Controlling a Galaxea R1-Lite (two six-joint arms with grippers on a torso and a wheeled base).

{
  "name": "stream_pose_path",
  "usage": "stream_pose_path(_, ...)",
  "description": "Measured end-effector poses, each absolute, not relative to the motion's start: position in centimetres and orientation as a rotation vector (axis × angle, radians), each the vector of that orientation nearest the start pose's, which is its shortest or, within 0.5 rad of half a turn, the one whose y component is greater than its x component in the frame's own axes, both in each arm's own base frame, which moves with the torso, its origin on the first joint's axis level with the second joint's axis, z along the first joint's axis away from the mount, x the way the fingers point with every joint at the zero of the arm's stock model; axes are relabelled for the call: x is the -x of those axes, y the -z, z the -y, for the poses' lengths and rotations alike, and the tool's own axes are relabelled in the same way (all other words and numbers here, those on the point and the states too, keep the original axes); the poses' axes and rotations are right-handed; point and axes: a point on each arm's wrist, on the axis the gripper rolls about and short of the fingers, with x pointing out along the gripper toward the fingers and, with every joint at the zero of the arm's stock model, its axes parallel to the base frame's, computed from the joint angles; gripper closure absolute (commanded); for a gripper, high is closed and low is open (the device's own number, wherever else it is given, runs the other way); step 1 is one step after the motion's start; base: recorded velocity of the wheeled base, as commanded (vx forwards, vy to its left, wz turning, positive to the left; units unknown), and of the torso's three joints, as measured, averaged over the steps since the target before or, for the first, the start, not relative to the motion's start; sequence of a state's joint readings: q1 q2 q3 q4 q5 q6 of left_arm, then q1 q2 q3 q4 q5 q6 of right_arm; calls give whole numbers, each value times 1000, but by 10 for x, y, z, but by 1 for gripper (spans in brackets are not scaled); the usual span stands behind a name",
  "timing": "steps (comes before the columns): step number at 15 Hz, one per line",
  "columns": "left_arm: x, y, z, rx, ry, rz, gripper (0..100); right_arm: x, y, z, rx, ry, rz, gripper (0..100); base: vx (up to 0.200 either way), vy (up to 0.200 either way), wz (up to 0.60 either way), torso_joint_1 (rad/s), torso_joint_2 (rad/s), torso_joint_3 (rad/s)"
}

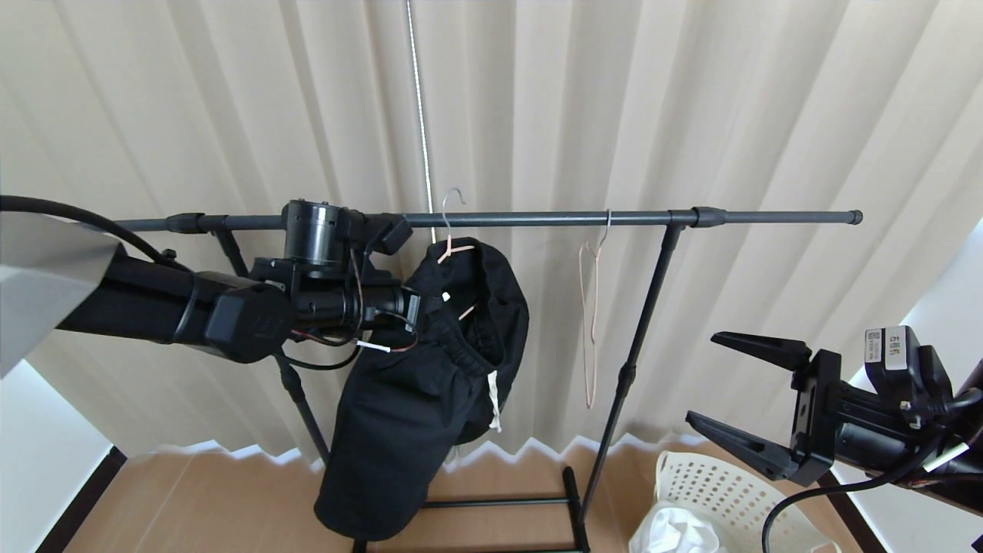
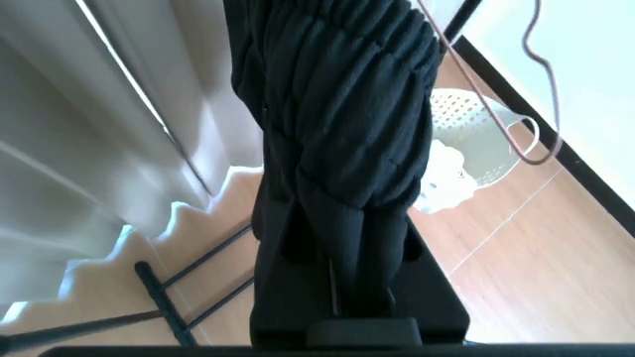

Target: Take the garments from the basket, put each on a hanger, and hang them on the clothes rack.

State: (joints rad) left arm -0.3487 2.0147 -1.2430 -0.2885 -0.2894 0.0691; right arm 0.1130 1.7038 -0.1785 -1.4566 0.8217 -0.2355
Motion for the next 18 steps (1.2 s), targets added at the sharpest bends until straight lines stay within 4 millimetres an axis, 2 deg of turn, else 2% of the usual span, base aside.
stream_pose_path(5,-395,-136,149,-62,600,-465,100,-215,-119,-41,193,-937,39,0,0,0,0,0,0,0)
stream_pose_path(13,-401,-118,152,-62,599,-502,100,-217,-116,-41,191,-938,30,0,0,0,0,0,0,0)
stream_pose_path(14,-401,-118,152,-62,599,-503,0,-217,-116,-41,190,-938,28,0,0,0,0,0,0,0)
stream_pose_path(18,-401,-118,151,-62,604,-502,0,-217,-116,-41,190,-937,28,0,0,0,0,0,0,0)
